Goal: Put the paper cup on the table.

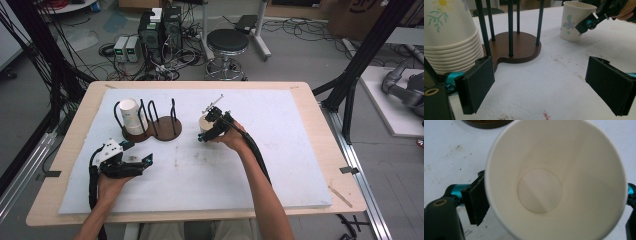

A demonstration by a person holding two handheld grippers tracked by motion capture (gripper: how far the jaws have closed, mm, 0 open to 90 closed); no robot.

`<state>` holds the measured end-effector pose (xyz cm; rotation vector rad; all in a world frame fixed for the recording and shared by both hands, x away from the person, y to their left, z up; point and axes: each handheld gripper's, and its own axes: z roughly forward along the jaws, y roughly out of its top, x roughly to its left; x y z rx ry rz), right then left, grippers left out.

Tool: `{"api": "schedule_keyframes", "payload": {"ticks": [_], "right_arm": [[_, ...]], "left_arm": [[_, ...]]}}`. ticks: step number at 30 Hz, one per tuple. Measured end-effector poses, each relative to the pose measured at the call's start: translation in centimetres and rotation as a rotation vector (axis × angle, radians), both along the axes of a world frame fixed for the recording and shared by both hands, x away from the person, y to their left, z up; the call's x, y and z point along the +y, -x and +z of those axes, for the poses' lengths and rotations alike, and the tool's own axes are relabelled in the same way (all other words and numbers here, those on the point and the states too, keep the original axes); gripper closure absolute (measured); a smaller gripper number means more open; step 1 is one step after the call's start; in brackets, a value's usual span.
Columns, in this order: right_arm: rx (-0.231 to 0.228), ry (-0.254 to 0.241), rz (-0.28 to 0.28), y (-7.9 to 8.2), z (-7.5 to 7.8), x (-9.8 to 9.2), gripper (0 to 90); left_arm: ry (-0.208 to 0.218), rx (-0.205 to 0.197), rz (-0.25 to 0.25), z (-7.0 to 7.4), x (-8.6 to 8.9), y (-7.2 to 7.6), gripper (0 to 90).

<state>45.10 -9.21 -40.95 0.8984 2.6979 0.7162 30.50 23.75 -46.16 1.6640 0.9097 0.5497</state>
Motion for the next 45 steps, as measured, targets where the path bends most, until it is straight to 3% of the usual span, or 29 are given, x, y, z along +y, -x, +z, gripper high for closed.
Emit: {"api": "schedule_keyframes", "payload": {"ticks": [5,9,15,23,32,45], "right_arm": [[-0.025,-0.039,-0.013,1.2,0.7,-0.8,14.1],[-0.034,-0.038,-0.041,2.4,0.9,-2.2,14.1],[-0.032,-0.051,-0.085,3.1,1.1,-3.9,14.2],[-0.068,-0.102,-0.114,4.5,1.4,-5.8,14.2],[-0.136,-0.197,-0.155,6.5,1.4,-8.3,14.2],[-0.247,-0.296,-0.245,10.2,-0.2,-12.2,14.3]], "left_arm": [[-0.006,-0.008,-0.001,0.0,0.0,0.1,8.6],[-0.007,-0.008,0.001,0.0,0.0,0.1,8.6],[-0.005,-0.008,0.001,0.0,0.0,0.0,8.7],[-0.006,-0.005,0.003,0.0,-0.1,0.0,8.7],[-0.015,-0.005,0.002,0.0,-0.1,0.0,8.7],[-0.025,-0.013,0.004,0.0,-0.2,0.1,8.7]]}}
